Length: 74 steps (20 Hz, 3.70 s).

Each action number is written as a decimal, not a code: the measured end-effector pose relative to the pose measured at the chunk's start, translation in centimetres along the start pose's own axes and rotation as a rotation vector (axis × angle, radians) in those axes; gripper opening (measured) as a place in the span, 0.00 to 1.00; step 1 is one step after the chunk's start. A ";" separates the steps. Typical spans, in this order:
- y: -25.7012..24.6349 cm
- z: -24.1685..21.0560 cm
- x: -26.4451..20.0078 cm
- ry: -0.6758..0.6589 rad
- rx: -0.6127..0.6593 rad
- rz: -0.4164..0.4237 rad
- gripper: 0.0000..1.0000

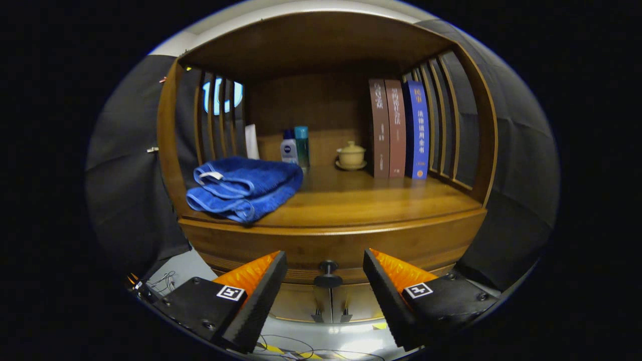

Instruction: Pull open the drawer, take out the items inside it, and place them on the countertop above the cabinet.

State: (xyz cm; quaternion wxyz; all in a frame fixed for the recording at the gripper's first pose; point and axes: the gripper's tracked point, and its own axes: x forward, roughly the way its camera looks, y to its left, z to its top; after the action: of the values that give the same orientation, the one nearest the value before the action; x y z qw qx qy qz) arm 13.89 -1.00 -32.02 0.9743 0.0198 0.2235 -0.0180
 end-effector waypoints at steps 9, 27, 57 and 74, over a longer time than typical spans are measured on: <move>-0.4 -5.3 4.7 0.127 0.008 0.000 0.80; 0.0 -7.5 -1.8 0.176 -0.017 -0.020 0.25; -0.1 -9.6 -15.1 0.270 0.023 -0.025 0.69; 1.2 -1.7 -1.0 0.494 0.028 -0.002 0.95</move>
State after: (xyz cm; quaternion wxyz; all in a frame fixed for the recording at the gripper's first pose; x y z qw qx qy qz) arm 12.30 0.28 -33.03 0.8897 0.0371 0.4547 -0.0166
